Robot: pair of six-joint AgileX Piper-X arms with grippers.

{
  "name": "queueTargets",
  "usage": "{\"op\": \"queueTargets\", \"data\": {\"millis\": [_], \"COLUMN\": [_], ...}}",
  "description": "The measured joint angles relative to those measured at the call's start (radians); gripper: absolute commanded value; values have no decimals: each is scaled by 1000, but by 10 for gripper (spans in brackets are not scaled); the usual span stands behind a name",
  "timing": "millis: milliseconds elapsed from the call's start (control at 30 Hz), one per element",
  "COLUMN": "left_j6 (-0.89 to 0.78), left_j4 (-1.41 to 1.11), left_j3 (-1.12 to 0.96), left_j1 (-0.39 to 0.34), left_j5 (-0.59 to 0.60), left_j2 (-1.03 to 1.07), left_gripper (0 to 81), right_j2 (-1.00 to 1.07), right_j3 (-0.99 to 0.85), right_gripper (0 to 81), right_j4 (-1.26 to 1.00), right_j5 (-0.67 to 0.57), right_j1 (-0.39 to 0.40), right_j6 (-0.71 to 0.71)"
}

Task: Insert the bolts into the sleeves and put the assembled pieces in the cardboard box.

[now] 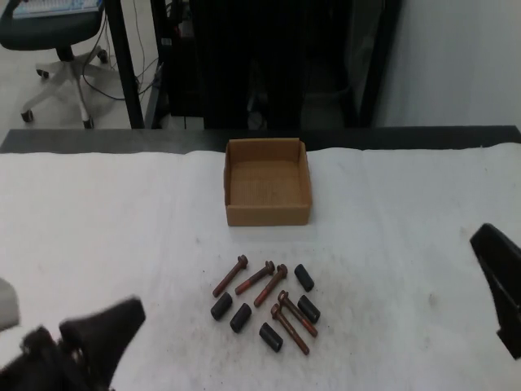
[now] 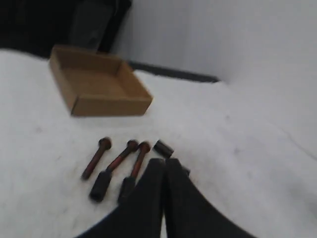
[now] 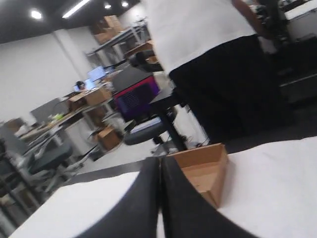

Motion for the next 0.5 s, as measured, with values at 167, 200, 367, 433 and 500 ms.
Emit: {"op": "queueTargets", "data": {"millis": [167, 200, 367, 433, 500], "left_j6": [72, 123, 402, 428, 440], "left_j4": [83, 147, 512, 578, 631], "left_j3": [-152, -205, -513, -587, -650], "left_j1": [0, 0, 0, 0, -8], "left_j5": [40, 54, 69, 72, 101], "left_j2": [57, 89, 387, 517, 646], "left_gripper": [3, 3, 3, 6, 49], "right_j2": [95, 130, 355, 458, 541], "right_j3": [-133, -184, -422, -495, -549], "right_gripper": [69, 75, 98, 112, 127], "right_j4": [124, 196, 494, 564, 610], "right_j5": [-185, -214, -257, -263, -270], "right_j1": [0, 0, 0, 0, 0], "right_j6": [-63, -96, -210, -223, -226]}}
